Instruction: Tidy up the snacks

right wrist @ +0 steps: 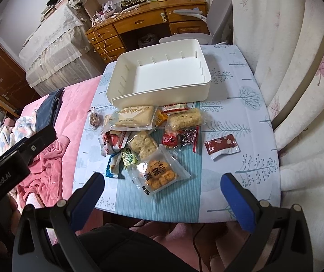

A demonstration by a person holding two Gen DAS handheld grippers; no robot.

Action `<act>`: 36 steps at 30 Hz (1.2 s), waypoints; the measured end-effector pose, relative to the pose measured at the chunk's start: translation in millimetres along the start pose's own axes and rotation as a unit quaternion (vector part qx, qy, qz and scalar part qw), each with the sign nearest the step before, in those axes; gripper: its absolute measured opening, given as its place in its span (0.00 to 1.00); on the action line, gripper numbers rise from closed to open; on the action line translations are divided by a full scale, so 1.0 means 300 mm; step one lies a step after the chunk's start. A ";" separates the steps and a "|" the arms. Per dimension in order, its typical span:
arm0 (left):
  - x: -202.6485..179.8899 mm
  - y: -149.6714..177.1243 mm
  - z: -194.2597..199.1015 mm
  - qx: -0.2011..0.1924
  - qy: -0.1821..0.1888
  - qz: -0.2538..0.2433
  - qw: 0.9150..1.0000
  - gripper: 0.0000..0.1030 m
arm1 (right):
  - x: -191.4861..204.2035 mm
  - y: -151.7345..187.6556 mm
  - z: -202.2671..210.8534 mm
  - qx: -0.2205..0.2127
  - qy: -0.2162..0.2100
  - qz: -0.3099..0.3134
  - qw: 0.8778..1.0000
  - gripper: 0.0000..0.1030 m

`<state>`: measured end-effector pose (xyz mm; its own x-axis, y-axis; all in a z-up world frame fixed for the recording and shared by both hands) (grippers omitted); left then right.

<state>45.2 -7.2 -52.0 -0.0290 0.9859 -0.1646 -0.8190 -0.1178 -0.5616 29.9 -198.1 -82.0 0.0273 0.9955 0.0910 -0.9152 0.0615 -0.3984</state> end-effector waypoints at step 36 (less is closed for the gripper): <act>0.530 -0.063 -0.411 0.150 -0.023 0.130 0.980 0.92 | -0.043 0.068 -0.432 0.245 -0.078 -0.222 0.941 0.99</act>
<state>126.7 137.2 -167.5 -0.2791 0.9325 -0.2293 -0.9122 -0.3321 -0.2400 63.0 -200.3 -209.4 0.4257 0.8548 0.2968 -0.9042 0.3893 0.1757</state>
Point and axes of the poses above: each gripper's, at about its wrist camera, not at the fingertips, and z roughly against the way its jaws point, x to its left, y to its underside, the point moved 5 cm from there along -z, roughly the way its jaws point, and after that the axes turned 6 degrees about y, right-handed, at the moved point
